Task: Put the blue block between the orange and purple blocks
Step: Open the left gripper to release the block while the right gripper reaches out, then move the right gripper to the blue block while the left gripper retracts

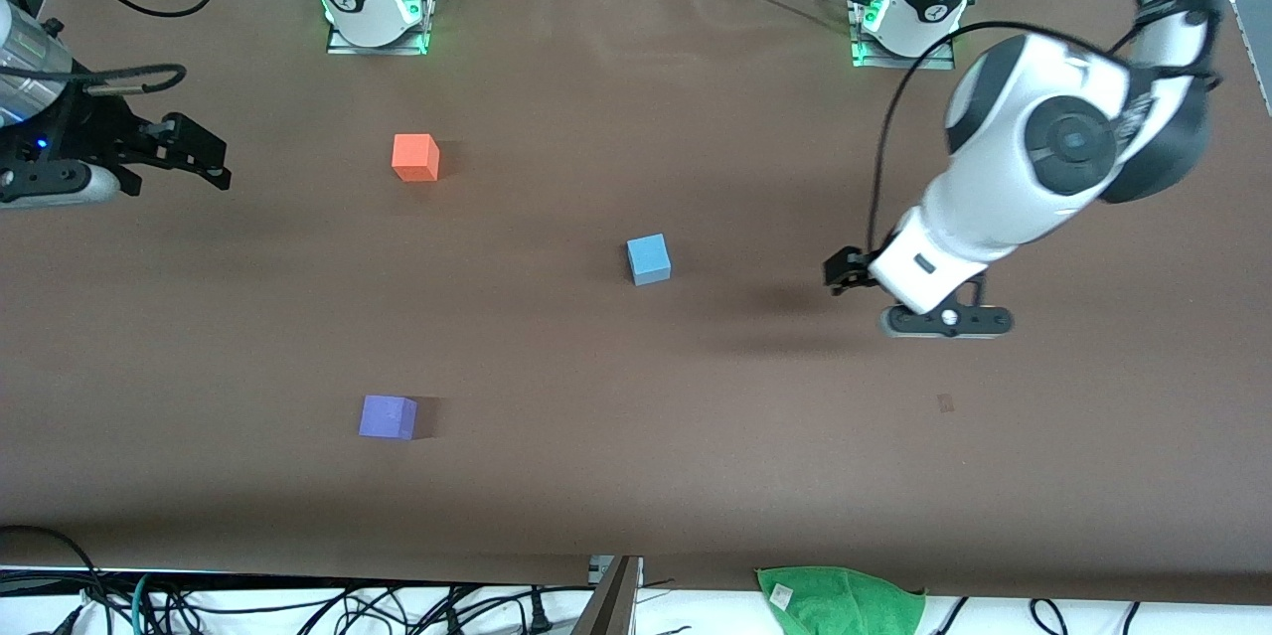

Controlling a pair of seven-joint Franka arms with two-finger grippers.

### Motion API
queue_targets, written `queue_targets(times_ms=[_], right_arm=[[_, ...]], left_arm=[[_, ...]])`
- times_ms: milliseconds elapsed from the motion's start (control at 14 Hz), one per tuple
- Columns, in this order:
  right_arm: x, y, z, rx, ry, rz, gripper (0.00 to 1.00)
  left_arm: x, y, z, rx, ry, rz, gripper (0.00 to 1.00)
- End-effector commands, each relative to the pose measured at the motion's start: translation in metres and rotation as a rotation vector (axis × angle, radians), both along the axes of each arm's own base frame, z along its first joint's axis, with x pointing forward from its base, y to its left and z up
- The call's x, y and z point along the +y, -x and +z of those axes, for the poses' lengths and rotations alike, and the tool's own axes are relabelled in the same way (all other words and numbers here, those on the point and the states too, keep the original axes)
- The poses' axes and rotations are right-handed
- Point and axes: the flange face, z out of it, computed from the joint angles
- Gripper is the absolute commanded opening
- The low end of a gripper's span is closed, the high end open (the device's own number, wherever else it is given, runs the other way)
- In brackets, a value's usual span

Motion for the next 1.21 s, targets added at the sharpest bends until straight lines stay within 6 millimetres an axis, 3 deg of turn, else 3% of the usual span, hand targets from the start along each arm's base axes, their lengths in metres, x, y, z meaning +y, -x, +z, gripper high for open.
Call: queue_targets(times_ms=[0,71,214,357,429,571,786,857,1071,1143], right_arm=[[-0.003,-0.022,-0.038,0.058,0.006,0.002,1.00],[0.001,-0.030,-0.057,0.085,0.010,0.010,1.00],[0.001,-0.035,-0.068,0.089,0.001,0.008,1.00],[0.005,-0.043,-0.091,0.117,0.007,0.014,1.00],[0.007,-0.053,-0.120,0.149,0.003,0.013,1.00],[0.020,-0.061,-0.146,0.169,-0.018,0.028,1.00],[0.134,-0.064,-0.189,0.105,-0.047,0.103,1.00],[0.162,-0.066,-0.210,0.089,-0.051,0.053,1.00],[0.284,-0.057,-0.259,-0.004,-0.102,0.036,1.00],[0.322,-0.051,-0.274,-0.012,-0.114,0.024,1.00]], left_arm=[[0.042,0.033,0.057,-0.040,-0.064,-0.108,1.00],[0.071,0.046,0.073,-0.052,-0.085,-0.123,1.00],[0.116,0.087,0.104,-0.046,-0.089,-0.163,1.00],[0.160,0.107,0.111,-0.005,-0.087,-0.132,1.00],[0.164,0.105,0.109,0.026,-0.088,-0.122,1.00],[0.163,0.093,0.109,0.054,-0.087,-0.109,1.00],[0.165,0.081,0.103,0.063,0.024,-0.080,1.00],[0.174,0.078,0.108,0.047,0.057,-0.053,1.00],[0.186,0.070,0.115,0.041,0.036,0.000,1.00],[0.187,0.069,0.126,0.017,0.023,0.000,1.00]])
